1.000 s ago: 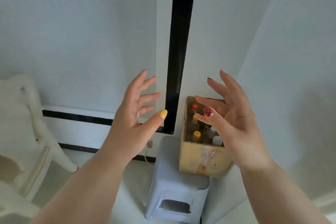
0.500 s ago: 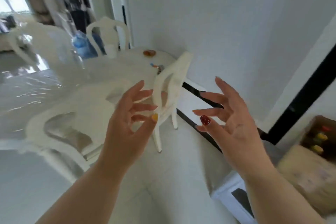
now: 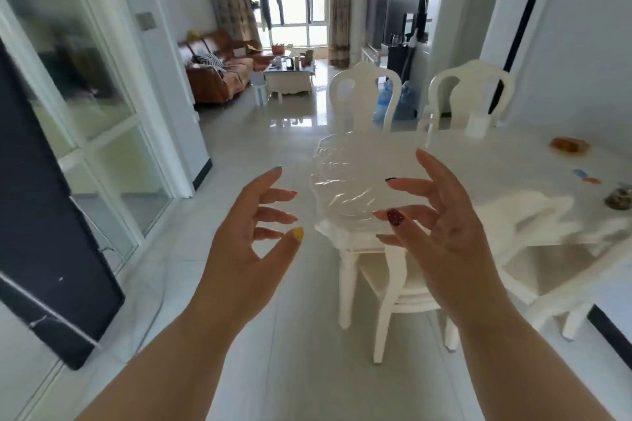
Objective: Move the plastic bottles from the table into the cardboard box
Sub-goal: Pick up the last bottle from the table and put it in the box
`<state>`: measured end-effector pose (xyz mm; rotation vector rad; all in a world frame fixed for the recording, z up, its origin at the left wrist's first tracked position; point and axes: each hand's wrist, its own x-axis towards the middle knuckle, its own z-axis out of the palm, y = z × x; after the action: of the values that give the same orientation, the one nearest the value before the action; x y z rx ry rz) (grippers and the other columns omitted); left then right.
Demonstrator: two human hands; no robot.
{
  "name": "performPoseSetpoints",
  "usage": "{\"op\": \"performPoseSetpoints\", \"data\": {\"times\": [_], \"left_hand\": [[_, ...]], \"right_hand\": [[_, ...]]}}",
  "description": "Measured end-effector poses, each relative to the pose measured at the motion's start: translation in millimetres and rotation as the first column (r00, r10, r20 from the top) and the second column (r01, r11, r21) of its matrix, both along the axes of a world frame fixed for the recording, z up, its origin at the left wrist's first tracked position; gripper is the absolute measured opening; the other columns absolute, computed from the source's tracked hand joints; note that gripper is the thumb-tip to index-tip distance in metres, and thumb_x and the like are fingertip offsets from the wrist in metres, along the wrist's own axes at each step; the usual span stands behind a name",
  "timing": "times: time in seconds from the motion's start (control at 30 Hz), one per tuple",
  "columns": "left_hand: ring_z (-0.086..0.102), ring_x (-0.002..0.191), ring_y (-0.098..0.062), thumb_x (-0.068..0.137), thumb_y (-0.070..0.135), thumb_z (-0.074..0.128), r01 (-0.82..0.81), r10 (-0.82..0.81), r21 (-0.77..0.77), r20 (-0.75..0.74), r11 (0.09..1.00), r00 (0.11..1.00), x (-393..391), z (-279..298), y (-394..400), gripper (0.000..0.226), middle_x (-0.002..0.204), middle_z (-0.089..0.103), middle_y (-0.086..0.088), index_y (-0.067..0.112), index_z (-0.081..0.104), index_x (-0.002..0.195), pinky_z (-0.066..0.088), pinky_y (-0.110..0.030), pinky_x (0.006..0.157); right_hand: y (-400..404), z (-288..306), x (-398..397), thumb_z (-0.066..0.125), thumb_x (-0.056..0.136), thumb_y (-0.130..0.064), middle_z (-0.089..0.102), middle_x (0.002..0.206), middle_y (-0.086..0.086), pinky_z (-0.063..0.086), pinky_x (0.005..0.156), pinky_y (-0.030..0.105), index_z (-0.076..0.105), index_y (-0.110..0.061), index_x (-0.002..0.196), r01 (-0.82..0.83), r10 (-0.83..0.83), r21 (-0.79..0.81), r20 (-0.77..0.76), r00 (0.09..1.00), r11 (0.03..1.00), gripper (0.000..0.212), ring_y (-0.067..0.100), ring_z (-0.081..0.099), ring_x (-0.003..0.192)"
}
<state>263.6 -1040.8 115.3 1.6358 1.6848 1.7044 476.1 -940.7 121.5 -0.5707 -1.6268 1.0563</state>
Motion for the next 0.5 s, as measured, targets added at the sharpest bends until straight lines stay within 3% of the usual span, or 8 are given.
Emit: {"op": "performPoseSetpoints", "data": {"times": [0.27,0.5], "left_hand": [[0.068,0.107,-0.012,0.084,0.03,0.066,-0.082,0.082,-0.022,0.005,0.996,0.997,-144.5,-8.1,43.2,0.065,0.12,0.065,0.022,0.044,0.043,0.142,0.054,-0.019,0.085],[0.068,0.109,-0.011,0.083,0.032,0.066,-0.129,0.129,-0.037,-0.005,0.991,0.992,-255.1,-26.7,159.4,0.066,0.124,0.065,0.019,0.038,0.044,0.145,0.056,-0.02,0.086]], "right_hand": [[55.1,-10.5,-158.8,0.071,0.076,-0.046,0.065,0.124,-0.01,0.063,0.076,0.047,0.043,-0.043,0.144,-0.058,0.06,-0.031,0.041,0.997,0.998,0.073,0.022,0.071,0.1],[174.0,-24.7,-275.5,0.07,0.077,-0.044,0.064,0.125,-0.011,0.063,0.075,0.047,0.044,-0.048,0.141,-0.08,0.081,-0.021,0.033,0.996,0.997,0.069,0.022,0.072,0.099]]}}
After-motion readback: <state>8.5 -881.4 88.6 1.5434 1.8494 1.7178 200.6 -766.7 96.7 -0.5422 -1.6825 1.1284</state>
